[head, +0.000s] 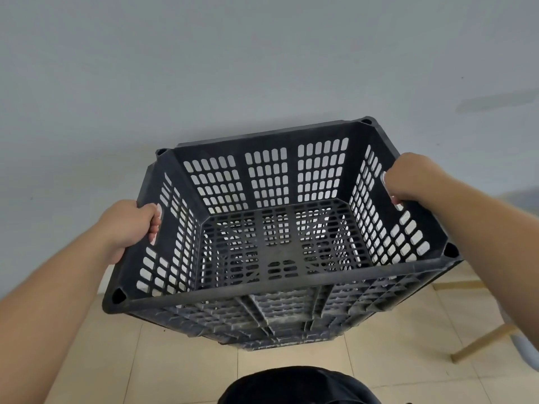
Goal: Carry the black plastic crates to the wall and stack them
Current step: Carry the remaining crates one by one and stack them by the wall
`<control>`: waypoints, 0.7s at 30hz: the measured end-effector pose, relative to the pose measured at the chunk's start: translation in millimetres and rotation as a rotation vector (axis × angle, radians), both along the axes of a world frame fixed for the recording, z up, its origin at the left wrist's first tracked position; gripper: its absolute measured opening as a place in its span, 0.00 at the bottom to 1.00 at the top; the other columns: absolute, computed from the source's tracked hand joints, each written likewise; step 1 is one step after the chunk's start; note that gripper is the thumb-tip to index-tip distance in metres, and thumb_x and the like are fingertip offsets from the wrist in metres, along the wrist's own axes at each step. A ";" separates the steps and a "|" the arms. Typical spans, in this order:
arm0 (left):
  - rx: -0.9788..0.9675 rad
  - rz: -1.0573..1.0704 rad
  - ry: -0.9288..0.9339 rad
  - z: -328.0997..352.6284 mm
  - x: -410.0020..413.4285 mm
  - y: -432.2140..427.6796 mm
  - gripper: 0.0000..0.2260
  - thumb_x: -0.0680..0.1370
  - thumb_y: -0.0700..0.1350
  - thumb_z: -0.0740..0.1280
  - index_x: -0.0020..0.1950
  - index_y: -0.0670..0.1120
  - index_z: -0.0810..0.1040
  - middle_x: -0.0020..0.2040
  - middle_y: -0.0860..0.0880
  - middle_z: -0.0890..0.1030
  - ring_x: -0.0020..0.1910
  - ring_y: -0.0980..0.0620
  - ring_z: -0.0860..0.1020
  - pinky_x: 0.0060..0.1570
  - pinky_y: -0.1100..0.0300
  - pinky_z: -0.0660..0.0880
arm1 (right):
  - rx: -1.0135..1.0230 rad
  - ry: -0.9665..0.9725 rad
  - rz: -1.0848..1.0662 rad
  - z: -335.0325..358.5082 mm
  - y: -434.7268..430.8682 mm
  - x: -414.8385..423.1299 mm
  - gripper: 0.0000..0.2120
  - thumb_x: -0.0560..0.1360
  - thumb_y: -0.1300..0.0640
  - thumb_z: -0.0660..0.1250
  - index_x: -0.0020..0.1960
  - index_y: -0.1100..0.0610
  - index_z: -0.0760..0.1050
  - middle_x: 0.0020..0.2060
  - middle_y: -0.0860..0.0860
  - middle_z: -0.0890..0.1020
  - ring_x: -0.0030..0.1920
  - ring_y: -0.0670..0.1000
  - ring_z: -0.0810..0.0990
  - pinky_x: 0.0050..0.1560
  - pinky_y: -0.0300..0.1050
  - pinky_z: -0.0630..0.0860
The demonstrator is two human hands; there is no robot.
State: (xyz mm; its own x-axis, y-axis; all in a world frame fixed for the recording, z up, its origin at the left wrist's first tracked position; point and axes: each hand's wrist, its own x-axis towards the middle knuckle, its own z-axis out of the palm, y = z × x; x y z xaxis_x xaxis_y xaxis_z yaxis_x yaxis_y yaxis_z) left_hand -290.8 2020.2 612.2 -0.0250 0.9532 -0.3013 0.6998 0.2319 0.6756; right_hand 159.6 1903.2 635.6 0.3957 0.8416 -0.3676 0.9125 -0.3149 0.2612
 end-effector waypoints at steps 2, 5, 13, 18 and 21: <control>0.036 0.020 0.009 -1.2 1.0 1.4 0.15 0.82 0.43 0.61 0.38 0.40 0.78 0.29 0.47 0.79 0.27 0.49 0.75 0.35 0.55 0.75 | 0.061 0.038 -0.042 2.2 0.3 0.3 0.11 0.76 0.54 0.73 0.56 0.59 0.84 0.34 0.49 0.71 0.40 0.52 0.74 0.43 0.42 0.74; 0.064 0.034 0.006 -2.5 1.6 5.4 0.16 0.82 0.44 0.61 0.38 0.39 0.79 0.34 0.44 0.81 0.30 0.48 0.76 0.37 0.53 0.76 | 0.162 0.115 -0.177 -2.0 0.5 0.1 0.06 0.73 0.62 0.74 0.48 0.64 0.82 0.35 0.53 0.73 0.34 0.53 0.74 0.31 0.43 0.69; 0.089 0.070 0.009 -12.8 -3.5 3.1 0.16 0.83 0.48 0.61 0.43 0.40 0.81 0.39 0.44 0.83 0.35 0.47 0.78 0.38 0.54 0.76 | 0.378 0.223 -0.347 -22.6 -5.6 0.9 0.03 0.69 0.68 0.71 0.39 0.65 0.77 0.34 0.56 0.75 0.30 0.55 0.72 0.25 0.41 0.63; 0.119 0.087 0.003 -16.1 -0.2 -1.8 0.15 0.83 0.47 0.61 0.43 0.40 0.81 0.40 0.43 0.83 0.35 0.47 0.78 0.38 0.55 0.75 | 0.500 0.310 -0.448 -24.7 0.3 -2.2 0.03 0.67 0.68 0.67 0.36 0.64 0.73 0.31 0.58 0.76 0.29 0.56 0.74 0.26 0.41 0.64; 0.130 0.092 0.063 -14.2 0.9 -0.3 0.15 0.84 0.47 0.61 0.45 0.41 0.81 0.39 0.45 0.83 0.35 0.48 0.79 0.35 0.57 0.73 | 0.540 0.308 -0.461 -32.1 -0.9 0.4 0.03 0.70 0.65 0.64 0.38 0.63 0.72 0.32 0.59 0.77 0.30 0.57 0.75 0.27 0.41 0.65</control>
State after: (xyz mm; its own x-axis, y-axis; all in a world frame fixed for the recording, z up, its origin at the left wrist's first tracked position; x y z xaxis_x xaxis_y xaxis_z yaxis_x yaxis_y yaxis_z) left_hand -289.9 2019.9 597.9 -0.1291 0.9768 -0.1706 0.7213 0.2106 0.6599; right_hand 160.0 1902.3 603.6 0.6962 0.7105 -0.1028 0.6649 -0.6922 -0.2809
